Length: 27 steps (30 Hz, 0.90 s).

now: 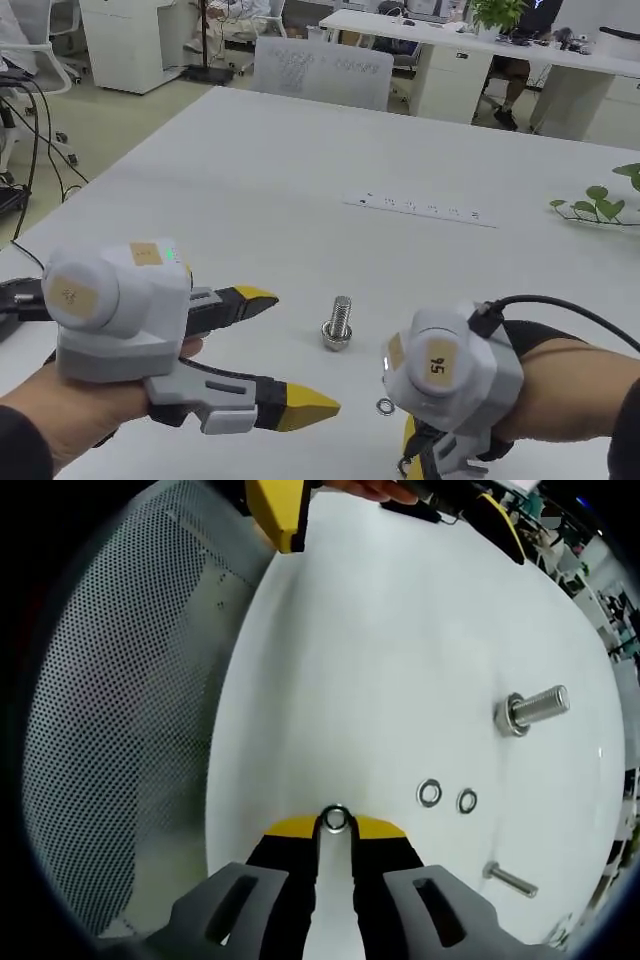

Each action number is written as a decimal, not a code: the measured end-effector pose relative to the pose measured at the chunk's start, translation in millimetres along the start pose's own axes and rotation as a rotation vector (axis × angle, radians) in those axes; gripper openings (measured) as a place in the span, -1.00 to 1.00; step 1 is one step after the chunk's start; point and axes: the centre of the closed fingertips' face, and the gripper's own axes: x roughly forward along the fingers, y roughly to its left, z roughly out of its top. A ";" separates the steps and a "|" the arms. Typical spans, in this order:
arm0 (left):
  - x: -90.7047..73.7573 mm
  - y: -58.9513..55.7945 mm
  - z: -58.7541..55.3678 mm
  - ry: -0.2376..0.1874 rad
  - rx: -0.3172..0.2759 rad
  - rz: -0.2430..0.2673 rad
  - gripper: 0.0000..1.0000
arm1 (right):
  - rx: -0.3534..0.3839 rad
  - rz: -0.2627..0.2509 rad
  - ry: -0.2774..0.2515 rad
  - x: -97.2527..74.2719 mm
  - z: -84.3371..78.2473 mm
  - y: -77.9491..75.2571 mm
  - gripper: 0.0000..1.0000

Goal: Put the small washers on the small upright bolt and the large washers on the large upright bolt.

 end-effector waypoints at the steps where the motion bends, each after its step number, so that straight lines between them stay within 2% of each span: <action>1: 0.1 -0.1 -0.1 0.001 0.001 0.000 0.59 | 0.000 -0.001 0.002 0.1 -0.1 0.0 -0.75; 18: 1.3 -2.7 -1.7 0.008 0.000 -0.005 0.59 | 0.026 -0.007 0.013 1.0 -1.9 -1.1 -0.75; 27: 1.8 -3.6 -2.5 0.009 -0.001 -0.008 0.59 | 0.052 0.000 0.020 -0.2 -8.8 0.1 -0.75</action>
